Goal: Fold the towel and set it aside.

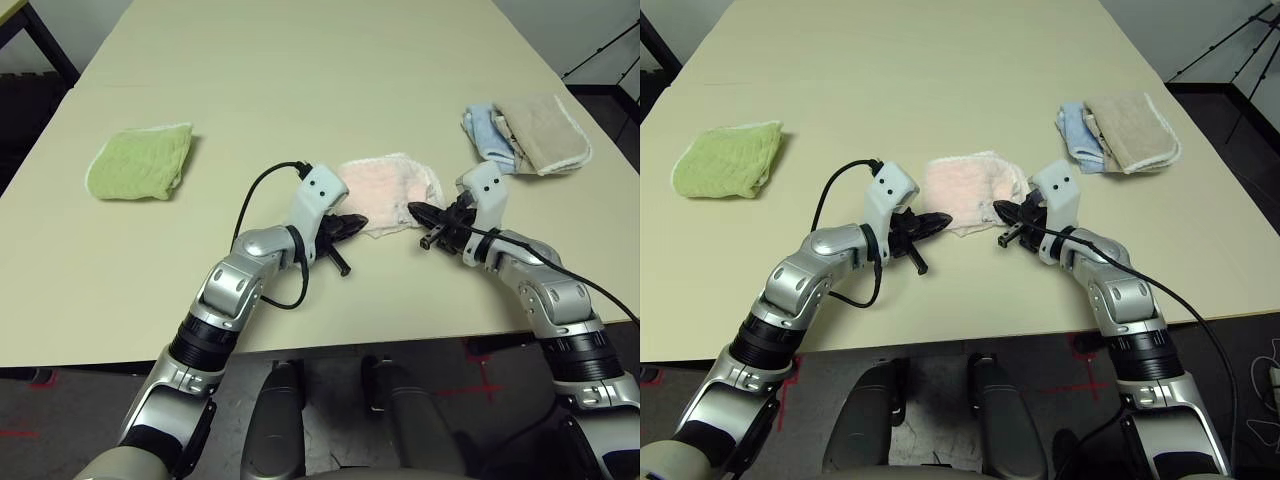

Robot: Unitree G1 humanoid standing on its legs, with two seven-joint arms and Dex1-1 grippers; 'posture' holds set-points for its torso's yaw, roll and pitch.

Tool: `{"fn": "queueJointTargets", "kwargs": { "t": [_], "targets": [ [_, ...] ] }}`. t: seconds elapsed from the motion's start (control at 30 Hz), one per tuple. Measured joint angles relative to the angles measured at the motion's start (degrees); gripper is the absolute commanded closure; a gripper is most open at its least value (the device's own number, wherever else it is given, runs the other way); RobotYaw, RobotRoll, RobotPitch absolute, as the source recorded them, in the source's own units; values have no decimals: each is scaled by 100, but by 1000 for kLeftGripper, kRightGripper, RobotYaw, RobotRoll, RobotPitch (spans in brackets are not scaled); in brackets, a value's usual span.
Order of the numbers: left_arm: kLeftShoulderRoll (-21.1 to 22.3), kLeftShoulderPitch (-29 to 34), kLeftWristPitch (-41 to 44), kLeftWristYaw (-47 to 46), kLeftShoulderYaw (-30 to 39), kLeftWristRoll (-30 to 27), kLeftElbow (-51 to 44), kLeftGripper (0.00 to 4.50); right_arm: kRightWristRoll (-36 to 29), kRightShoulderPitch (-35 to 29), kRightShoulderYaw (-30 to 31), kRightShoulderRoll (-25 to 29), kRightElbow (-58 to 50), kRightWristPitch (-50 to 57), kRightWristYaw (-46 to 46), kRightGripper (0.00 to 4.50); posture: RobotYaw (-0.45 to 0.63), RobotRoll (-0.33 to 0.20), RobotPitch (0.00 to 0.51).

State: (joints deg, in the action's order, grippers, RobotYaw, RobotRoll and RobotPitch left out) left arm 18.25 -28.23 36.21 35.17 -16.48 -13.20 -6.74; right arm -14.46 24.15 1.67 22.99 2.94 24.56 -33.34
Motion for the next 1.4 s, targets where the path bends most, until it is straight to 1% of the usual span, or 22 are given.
{"fn": "queueJointTargets", "kwargs": {
  "t": [0.23, 0.33, 0.43, 0.57, 0.63, 0.67, 0.73, 0.77, 0.83, 0.93, 1.1, 1.27, 1.4],
  "targets": [
    [14, -3, 6, -6, -1, 47, 0, 4458, 9, -27, 0, -21, -40, 13, -77, 4500, 136, 0, 168],
    [108, -25, 111, 27, 93, -10, -142, 4458, -40, -132, -31, 88, -349, 148, -118, 4500, 136, 0, 167],
    [123, -188, 551, 167, 502, -462, -520, 4458, -266, -261, -243, 213, -882, 434, -140, 4500, 135, 0, 166],
    [126, -735, 1478, 382, 1232, -1546, -1093, 4458, -623, -372, -518, 472, -1530, 801, -207, 4500, 127, 0, 165],
    [217, -989, 1835, 506, 1472, -1990, -1199, 4458, -747, -370, -623, 550, -1674, 914, -240, 4500, 127, 0, 165],
    [238, -1090, 1924, 531, 1558, -2121, -1205, 4458, -770, -358, -676, 559, -1680, 940, -241, 4500, 125, 0, 165],
    [255, -1311, 1931, 531, 1618, -2182, -1095, 4458, -772, -224, -693, 559, -1612, 949, -220, 4500, 125, 0, 164],
    [254, -1418, 1864, 521, 1593, -2144, -971, 4458, -758, -106, -683, 546, -1542, 940, -201, 4500, 125, 0, 164],
    [242, -1559, 1510, 493, 1458, -1895, -583, 4458, -673, 170, -673, 508, -1299, 833, -131, 4500, 125, 0, 164],
    [187, -1609, 818, 470, 1043, -1305, 134, 4458, -433, 501, -584, 376, -661, 520, -30, 4500, 119, 0, 168],
    [-135, -1744, -423, 464, 347, -323, 1494, 4458, 1, 1006, -252, 10, 579, -2, 86, 4500, 105, 0, 174],
    [-301, -1820, -1537, 326, 3, 513, 2522, 4458, 300, 1220, -153, -200, 1370, -432, 160, 4500, 106, 0, 178],
    [-406, -1813, -1966, 202, -49, 898, 2952, 4458, 467, 1230, -70, -310, 1782, -640, 182, 4500, 108, 0, 183]
  ]
}}
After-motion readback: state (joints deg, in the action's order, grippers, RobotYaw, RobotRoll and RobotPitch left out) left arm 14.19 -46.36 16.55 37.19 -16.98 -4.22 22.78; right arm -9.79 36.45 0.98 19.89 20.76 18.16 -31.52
